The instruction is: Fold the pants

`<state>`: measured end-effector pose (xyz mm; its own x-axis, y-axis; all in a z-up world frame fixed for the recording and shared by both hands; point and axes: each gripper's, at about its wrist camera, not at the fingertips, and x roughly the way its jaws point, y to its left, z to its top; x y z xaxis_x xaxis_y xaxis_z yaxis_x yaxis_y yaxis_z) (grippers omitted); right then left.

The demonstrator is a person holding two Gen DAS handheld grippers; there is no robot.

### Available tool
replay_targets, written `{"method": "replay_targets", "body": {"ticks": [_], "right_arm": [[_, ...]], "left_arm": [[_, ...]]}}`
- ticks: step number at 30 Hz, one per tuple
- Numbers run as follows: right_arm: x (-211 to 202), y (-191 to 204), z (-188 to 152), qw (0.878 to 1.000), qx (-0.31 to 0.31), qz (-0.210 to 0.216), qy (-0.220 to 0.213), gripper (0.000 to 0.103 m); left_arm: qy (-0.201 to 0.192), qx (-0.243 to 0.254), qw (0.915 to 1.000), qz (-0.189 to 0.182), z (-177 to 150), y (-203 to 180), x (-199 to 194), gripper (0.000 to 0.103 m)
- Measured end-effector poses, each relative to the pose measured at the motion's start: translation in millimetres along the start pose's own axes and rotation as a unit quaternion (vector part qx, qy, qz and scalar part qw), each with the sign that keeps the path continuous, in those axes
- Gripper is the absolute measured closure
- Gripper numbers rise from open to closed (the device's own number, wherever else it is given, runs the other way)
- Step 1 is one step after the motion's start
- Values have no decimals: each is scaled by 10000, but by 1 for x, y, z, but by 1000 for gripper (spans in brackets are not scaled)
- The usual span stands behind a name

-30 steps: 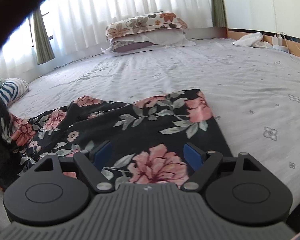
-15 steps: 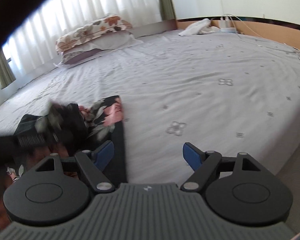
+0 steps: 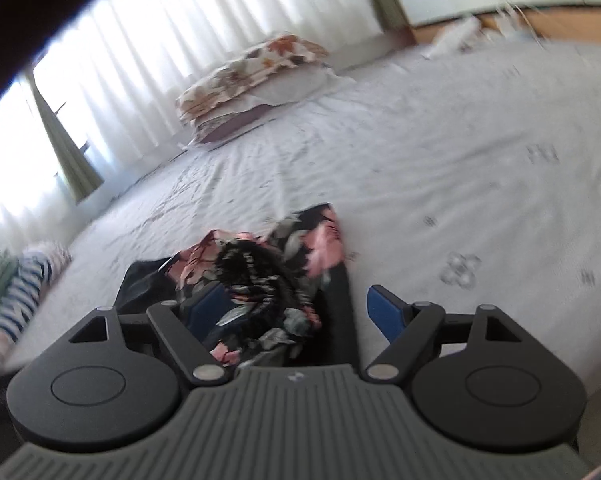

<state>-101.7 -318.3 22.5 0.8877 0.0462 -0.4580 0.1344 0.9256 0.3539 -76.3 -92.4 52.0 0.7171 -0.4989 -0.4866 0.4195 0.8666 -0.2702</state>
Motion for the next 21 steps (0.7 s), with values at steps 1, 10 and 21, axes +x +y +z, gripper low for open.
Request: {"method": "replay_targets", "body": {"ticks": [1, 10, 21], "right_arm": [[0, 0, 0, 10000, 0, 0, 0, 13], [49, 67, -39, 9501, -2525, -1823, 187, 13], [5, 25, -17, 9711, -1154, -2085, 121, 13]], "left_arm": [[-67, -99, 9999, 105, 1, 9, -6, 19], [186, -435, 9891, 1391, -10, 70, -6, 20], [524, 139, 9840, 1695, -41, 88, 16, 20]]}}
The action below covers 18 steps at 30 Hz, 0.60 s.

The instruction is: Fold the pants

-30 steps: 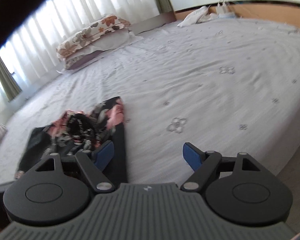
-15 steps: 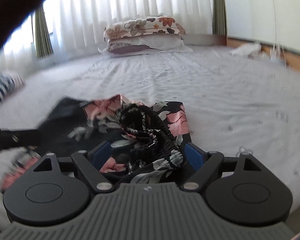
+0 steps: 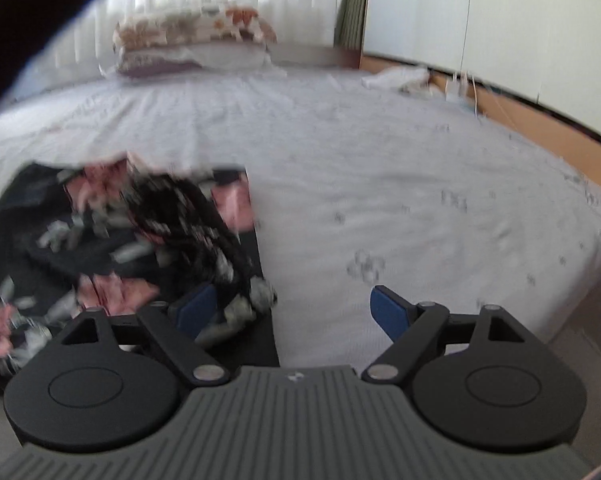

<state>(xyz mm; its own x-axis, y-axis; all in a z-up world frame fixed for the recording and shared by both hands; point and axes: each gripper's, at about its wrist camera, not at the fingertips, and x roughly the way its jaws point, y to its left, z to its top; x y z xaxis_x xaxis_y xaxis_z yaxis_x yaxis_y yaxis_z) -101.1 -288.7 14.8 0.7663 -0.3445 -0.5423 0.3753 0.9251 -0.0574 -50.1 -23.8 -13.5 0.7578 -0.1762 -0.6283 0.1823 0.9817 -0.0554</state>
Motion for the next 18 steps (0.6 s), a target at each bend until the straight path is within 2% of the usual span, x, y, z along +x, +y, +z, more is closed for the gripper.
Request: {"method": "replay_targets", "body": {"ticks": [1, 3, 4, 5, 6, 7, 8, 9, 10, 11, 12, 13, 15, 18], "right_arm": [[-8, 12, 12, 9993, -116, 221, -280, 13], [-10, 27, 25, 9971, -149, 597, -452, 13], [-8, 37, 31, 9952, -192, 839, -462, 17], [-3, 47, 36, 9922, -274, 1165, -340, 28], [7, 57, 41, 9885, -312, 1474, -118, 34], [7, 57, 41, 9885, -312, 1474, -118, 49], [19, 66, 44, 9838, -303, 1760, 142, 65], [34, 73, 45, 9794, -256, 1964, 384, 72], [47, 79, 46, 9775, -233, 2016, 578, 81], [59, 83, 46, 9783, -241, 1942, 680, 81], [74, 82, 51, 9844, -287, 1632, 588, 81], [78, 79, 54, 9869, -289, 1507, 490, 81], [82, 73, 58, 9889, -235, 1409, 412, 81], [97, 52, 68, 9898, 217, 1341, 431, 80]], "left_arm": [[-9, 90, 10000, 14, -1, -1, -1, 20], [-19, 173, 9998, 16, -3, -1, -2, 20], [-24, 163, 9999, 9, -4, 0, -2, 20], [-18, 139, 9999, -7, -5, 2, -3, 20], [-7, 111, 9999, -18, -6, 3, -5, 20], [-4, 83, 10000, -16, -6, 3, -6, 20], [-8, 65, 10000, -15, -7, 4, -7, 20], [-9, 68, 10000, -16, -8, 4, -8, 20], [-9, 77, 10000, -13, -8, 3, -11, 20], [-13, 85, 10000, -11, -8, 4, -11, 20], [-14, 92, 10000, -11, -9, 4, -12, 20], [-13, 97, 10000, -8, -9, 5, -12, 20], [-20, 99, 9999, -1, -10, 7, -12, 20], [-29, 132, 9999, -15, -11, 8, -11, 20]]}}
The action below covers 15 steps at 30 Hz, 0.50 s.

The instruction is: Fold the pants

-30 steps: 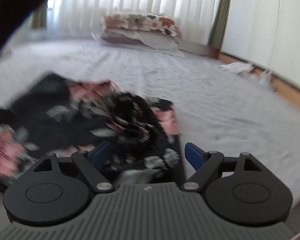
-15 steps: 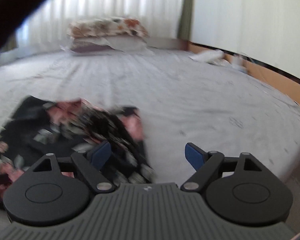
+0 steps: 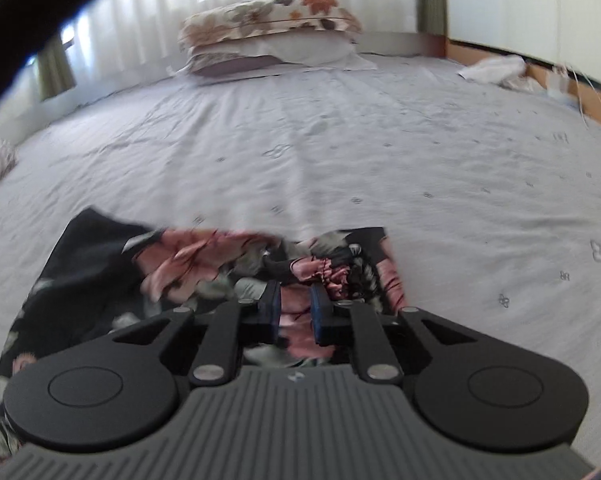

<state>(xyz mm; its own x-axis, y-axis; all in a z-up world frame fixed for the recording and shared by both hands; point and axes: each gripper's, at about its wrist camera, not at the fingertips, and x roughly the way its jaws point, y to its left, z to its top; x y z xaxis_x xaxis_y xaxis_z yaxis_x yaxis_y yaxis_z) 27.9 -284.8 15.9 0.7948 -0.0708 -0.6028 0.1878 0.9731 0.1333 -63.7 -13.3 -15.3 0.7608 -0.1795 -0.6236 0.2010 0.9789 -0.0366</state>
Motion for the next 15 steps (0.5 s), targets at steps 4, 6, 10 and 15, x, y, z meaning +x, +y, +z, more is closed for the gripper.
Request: {"method": "replay_targets", "body": {"ticks": [4, 6, 10, 15], "right_arm": [[20, -35, 4, 9956, 822, 439, 132, 57], [23, -45, -2, 9900, 1096, 881, 127, 44], [-8, -38, -10, 9907, 787, 1084, -242, 25], [-52, -16, -34, 9951, -419, 736, -514, 18]], "left_arm": [[20, 30, 10000, -35, 1, 3, 0, 19], [41, 7, 10000, -82, 1, 5, -1, 19], [70, -177, 9995, -255, 5, 13, -6, 19], [70, -326, 9990, -305, 6, 16, -12, 19]]}}
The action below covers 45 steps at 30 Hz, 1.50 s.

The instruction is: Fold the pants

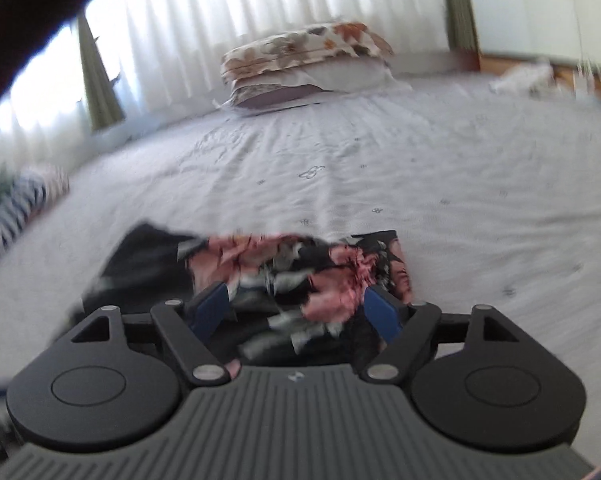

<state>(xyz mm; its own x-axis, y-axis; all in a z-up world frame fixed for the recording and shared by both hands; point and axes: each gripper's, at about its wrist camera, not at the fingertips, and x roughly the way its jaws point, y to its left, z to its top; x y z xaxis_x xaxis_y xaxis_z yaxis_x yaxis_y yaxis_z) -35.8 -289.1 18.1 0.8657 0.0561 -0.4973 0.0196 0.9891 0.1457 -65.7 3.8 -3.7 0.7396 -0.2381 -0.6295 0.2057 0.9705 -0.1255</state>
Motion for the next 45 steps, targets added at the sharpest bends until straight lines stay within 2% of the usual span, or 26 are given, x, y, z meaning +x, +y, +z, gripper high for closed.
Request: {"method": "replay_targets", "body": {"ticks": [1, 2, 3, 4, 6, 8, 11, 13, 14, 15, 18, 20, 22, 27, 29, 31, 33, 36, 37, 39, 40, 41, 42, 44, 45], "right_arm": [[-14, 13, -16, 9972, -660, -357, 18, 18], [-20, 17, -24, 9948, -898, -488, 42, 18], [-20, 17, -24, 9948, -898, -488, 42, 18], [-23, 19, -39, 9906, -1171, -676, 179, 17], [-17, 16, -52, 9866, -1317, -878, 389, 16], [-16, 14, -56, 9865, -1306, -918, 373, 13], [-19, 1, -50, 9913, -1000, -766, 394, 13], [-27, -7, -38, 9958, -713, -514, 271, 12], [-29, -15, -30, 9982, -458, -314, 225, 11], [-29, -35, -11, 9995, 203, 144, 183, 10], [-12, -65, 15, 9936, 1062, 367, 150, 9], [-2, -72, 21, 9927, 1165, 281, 165, 9], [22, -79, 30, 9932, 1101, 143, 363, 9], [82, -75, 32, 9935, 712, 146, 878, 9], [90, -77, 31, 9923, 782, 209, 941, 12], [100, -79, 26, 9914, 826, 360, 950, 14], [101, -76, 27, 9920, 709, 398, 963, 17], [101, -72, 30, 9931, 519, 392, 980, 23], [101, -71, 30, 9933, 505, 387, 968, 28], [100, -72, 31, 9934, 516, 391, 951, 43], [100, -73, 31, 9915, 683, 545, 965, 54], [99, -73, 31, 9914, 731, 549, 937, 57], [99, -73, 31, 9914, 731, 549, 937, 61], [96, -70, 32, 9913, 756, 668, 848, 76], [96, -70, 33, 9906, 813, 723, 835, 78]], "left_arm": [[13, 12, 10000, 8, 0, 0, 0, 19], [33, 33, 10000, 23, -1, 0, 0, 19], [67, 63, 9999, 45, -2, 0, 1, 19], [109, 104, 9999, 68, -3, -1, 2, 19], [131, 232, 9996, 113, -5, -4, 2, 18], [165, 379, 9991, 131, -6, -7, 1, 18], [146, 420, 9990, 65, -1, -6, -4, 18], [40, 295, 9995, -88, 11, 1, -8, 17], [-20, 197, 9996, -193, 19, 6, -9, 15], [-67, 71, 9994, -318, 30, 11, -8, 13], [-57, -469, 9965, -696, 65, 29, 8, 12], [97, -831, 9933, -793, 88, 40, 29, 12], [308, -1103, 9904, -769, 105, 48, 54, 12], [797, -1711, 9782, -871, 125, 61, 114, 19], [872, -1854, 9743, -938, 128, 62, 130, 20], [796, -1844, 9753, -920, 131, 60, 140, 20], [787, -1770, 9771, -883, 135, 54, 148, 31], [860, -1629, 9795, -810, 139, 46, 160, 41], [862, -1518, 9817, -758, 140, 41, 162, 44], [862, -1260, 9867, -566, 142, 30, 165, 66], [879, -1177, 9877, -527, 142, 26, 166, 74], [946, -1215, 9862, -601, 141, 25, 167, 88], [965, -1330, 9843, -646, 140, 25, 168, 93], [823, -1418, 9843, -660, 140, 26, 165, 99], [737, -1399, 9853, -651, 141, 25, 162, 99]]}}
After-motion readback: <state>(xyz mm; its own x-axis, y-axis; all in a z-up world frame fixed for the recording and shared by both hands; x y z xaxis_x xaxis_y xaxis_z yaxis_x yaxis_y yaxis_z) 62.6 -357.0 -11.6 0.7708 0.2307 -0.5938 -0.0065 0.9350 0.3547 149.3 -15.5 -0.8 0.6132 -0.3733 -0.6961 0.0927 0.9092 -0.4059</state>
